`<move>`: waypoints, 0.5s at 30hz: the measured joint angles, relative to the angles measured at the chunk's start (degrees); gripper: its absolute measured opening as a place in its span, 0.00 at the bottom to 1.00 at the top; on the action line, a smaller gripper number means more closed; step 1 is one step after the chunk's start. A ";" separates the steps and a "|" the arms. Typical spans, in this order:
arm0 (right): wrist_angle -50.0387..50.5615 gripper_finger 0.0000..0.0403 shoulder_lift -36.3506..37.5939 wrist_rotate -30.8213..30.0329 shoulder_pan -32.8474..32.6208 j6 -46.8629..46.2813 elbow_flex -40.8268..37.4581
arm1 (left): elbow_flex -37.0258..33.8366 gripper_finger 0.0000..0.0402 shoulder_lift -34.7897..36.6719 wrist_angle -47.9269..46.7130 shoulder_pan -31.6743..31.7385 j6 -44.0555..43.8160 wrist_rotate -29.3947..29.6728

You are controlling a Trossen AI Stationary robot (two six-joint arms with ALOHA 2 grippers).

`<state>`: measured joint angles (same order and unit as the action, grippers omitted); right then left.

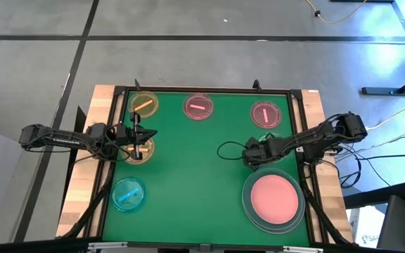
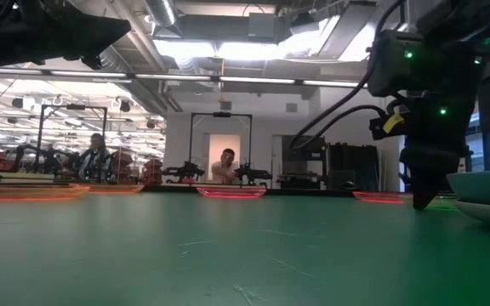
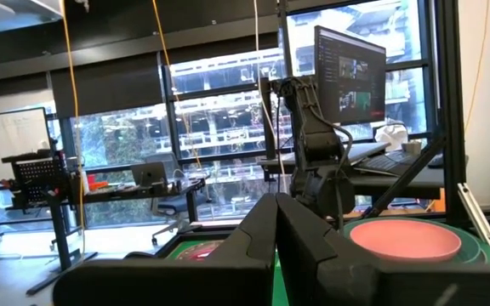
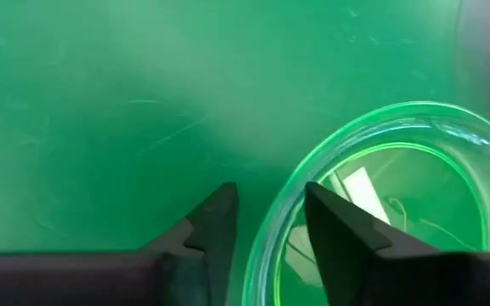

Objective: Stack plastic plates
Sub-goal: Stack the light green plate on top of the pink plate

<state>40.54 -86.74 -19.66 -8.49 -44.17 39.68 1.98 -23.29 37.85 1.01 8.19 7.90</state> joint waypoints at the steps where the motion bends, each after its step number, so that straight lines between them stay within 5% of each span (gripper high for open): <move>1: -0.28 0.29 0.04 0.04 0.00 0.67 -0.21 | 0.00 0.01 0.00 0.00 0.00 0.00 0.00; 10: -0.88 0.02 0.00 0.28 -0.15 5.87 -0.30 | 0.00 0.01 0.00 0.00 -0.02 0.00 0.13; 15: 2.07 0.04 -0.28 0.33 -0.15 7.37 1.89 | 0.00 0.01 0.00 0.00 -0.02 0.00 0.15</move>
<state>42.60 -87.01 -19.33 -8.64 -36.80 41.57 1.98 -23.29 37.85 0.99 8.19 8.05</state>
